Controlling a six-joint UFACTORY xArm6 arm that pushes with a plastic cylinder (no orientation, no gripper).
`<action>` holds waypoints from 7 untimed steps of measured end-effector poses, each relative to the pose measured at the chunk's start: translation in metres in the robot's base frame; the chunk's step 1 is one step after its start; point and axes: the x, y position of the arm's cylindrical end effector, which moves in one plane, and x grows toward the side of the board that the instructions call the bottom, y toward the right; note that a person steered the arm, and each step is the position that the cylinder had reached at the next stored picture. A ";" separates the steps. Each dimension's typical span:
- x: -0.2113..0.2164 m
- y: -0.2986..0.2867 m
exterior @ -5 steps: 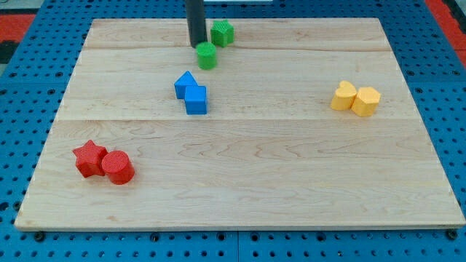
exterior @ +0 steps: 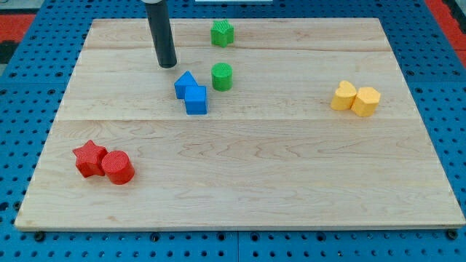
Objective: Push blue cube along with blue triangle closer to the green circle
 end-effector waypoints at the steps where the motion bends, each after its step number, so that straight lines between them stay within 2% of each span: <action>1: 0.018 0.016; 3: 0.042 0.057; 4: 0.035 0.042; 5: 0.015 0.051; 6: 0.070 -0.001; 7: 0.130 -0.022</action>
